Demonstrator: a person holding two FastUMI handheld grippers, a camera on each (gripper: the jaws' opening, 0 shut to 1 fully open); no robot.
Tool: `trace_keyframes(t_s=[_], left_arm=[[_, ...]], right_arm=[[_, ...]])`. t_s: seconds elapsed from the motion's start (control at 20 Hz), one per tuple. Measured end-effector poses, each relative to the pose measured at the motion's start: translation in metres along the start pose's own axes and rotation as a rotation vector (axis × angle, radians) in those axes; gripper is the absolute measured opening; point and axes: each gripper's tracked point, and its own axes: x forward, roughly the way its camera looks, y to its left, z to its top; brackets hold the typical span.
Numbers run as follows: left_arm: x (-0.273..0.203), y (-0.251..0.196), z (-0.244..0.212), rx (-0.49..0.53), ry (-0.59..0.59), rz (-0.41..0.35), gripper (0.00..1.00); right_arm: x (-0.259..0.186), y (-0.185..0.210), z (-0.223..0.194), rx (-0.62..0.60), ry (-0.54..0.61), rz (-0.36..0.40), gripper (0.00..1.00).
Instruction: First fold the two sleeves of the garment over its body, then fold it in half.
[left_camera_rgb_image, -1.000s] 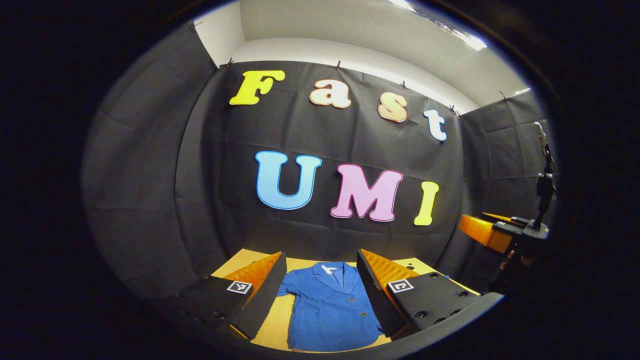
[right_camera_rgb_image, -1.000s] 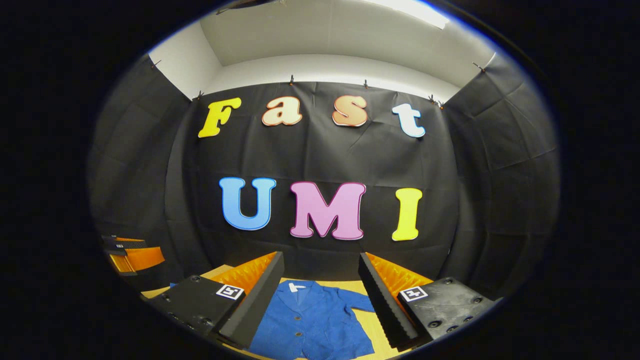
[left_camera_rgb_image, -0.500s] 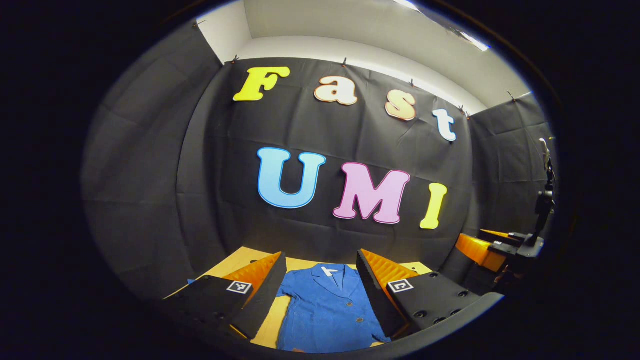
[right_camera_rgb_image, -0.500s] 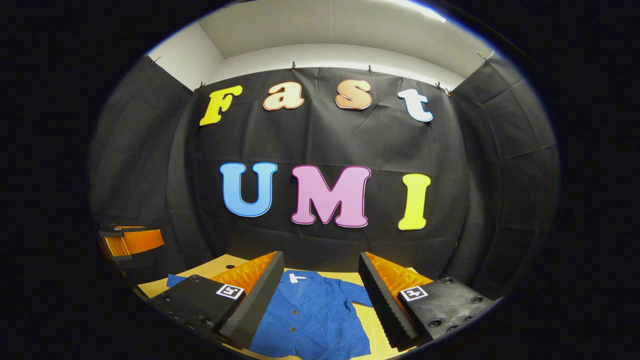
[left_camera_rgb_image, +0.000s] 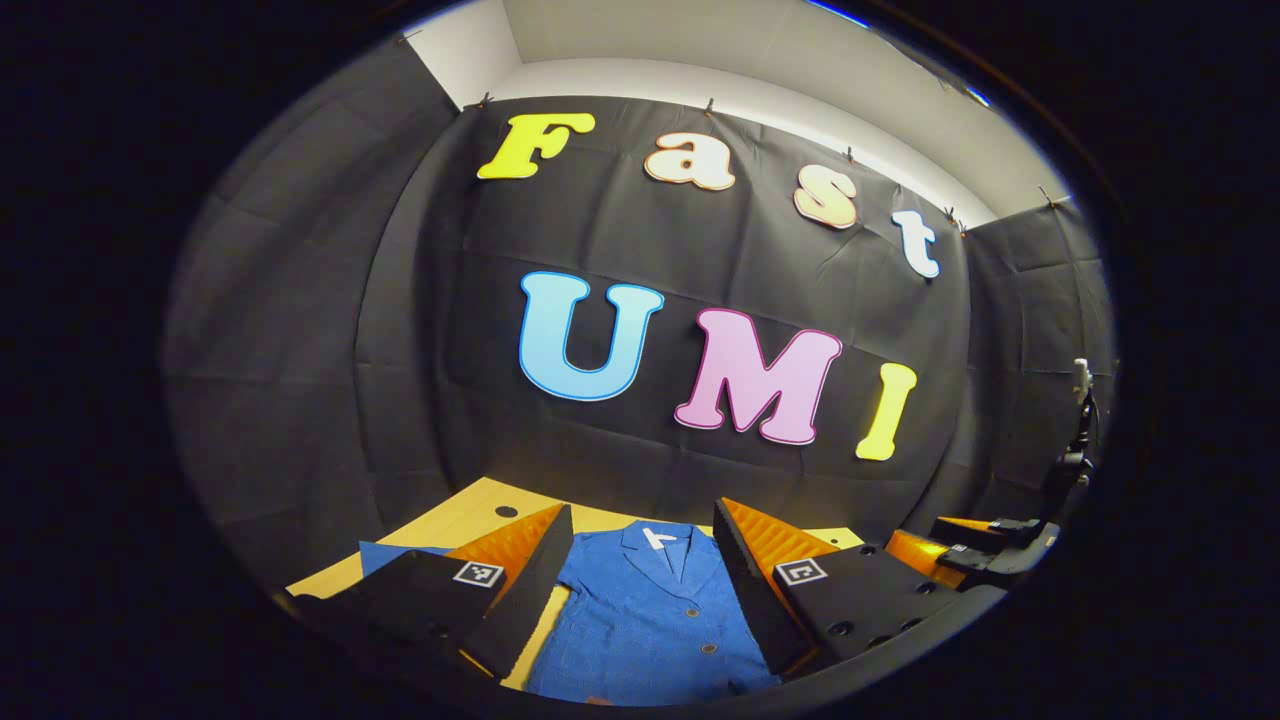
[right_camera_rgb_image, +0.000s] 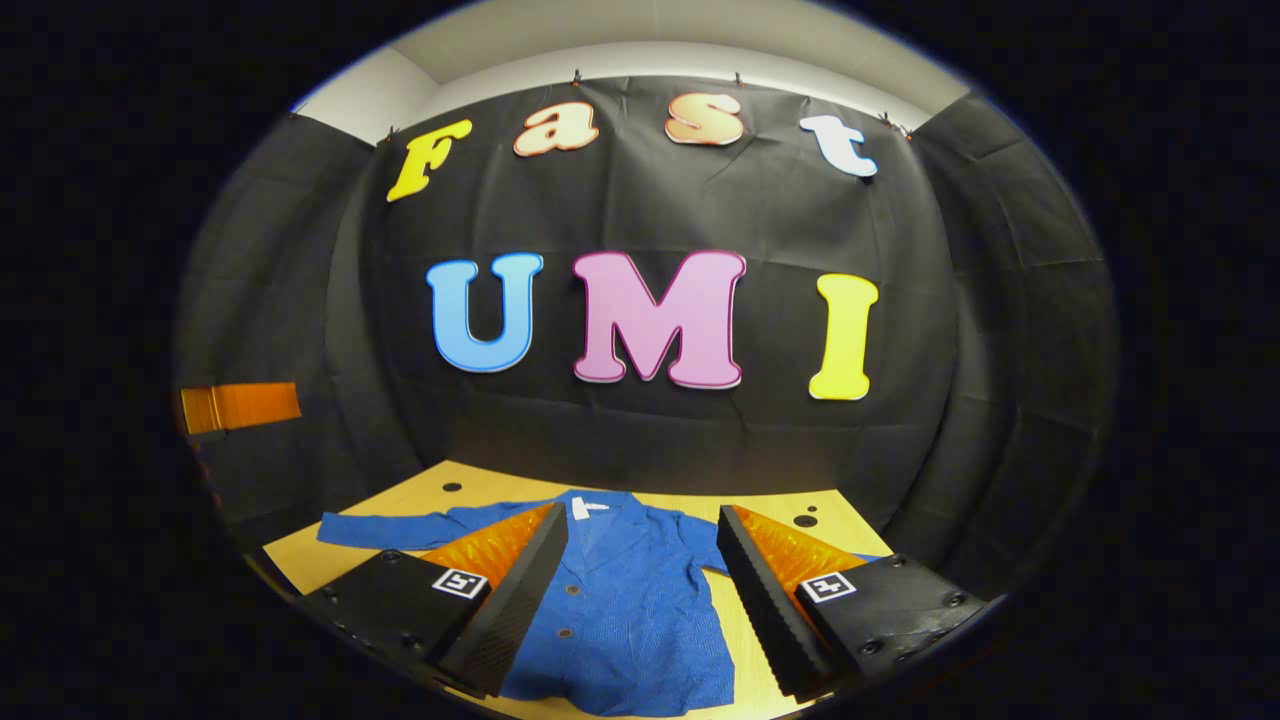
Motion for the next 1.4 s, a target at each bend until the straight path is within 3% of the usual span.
trace_keyframes(t_s=[0.3, 0.55, 0.85, 1.0, 1.15, 1.4], left_arm=[[0.033, -0.024, -0.018, 0.002, 0.044, 0.015, 0.81], [0.057, -0.046, -0.035, 0.049, 0.093, 0.028, 0.81], [0.088, -0.077, -0.05, 0.101, 0.153, 0.002, 0.81], [0.103, -0.099, -0.061, 0.133, 0.205, -0.055, 0.81], [0.114, -0.12, -0.067, 0.194, 0.235, -0.112, 0.81], [0.121, -0.158, -0.073, 0.325, 0.225, -0.214, 0.81]], right_arm=[[0.048, -0.034, -0.049, 0.035, 0.119, 0.01, 0.97], [0.093, -0.081, -0.107, 0.112, 0.251, -0.051, 0.97], [0.132, -0.144, -0.181, 0.087, 0.396, -0.15, 0.96], [0.142, -0.196, -0.207, 0.104, 0.435, -0.263, 0.97], [0.146, -0.281, -0.221, 0.119, 0.443, -0.471, 0.98], [0.134, -0.383, -0.254, 0.23, 0.5, -0.727, 0.98]])
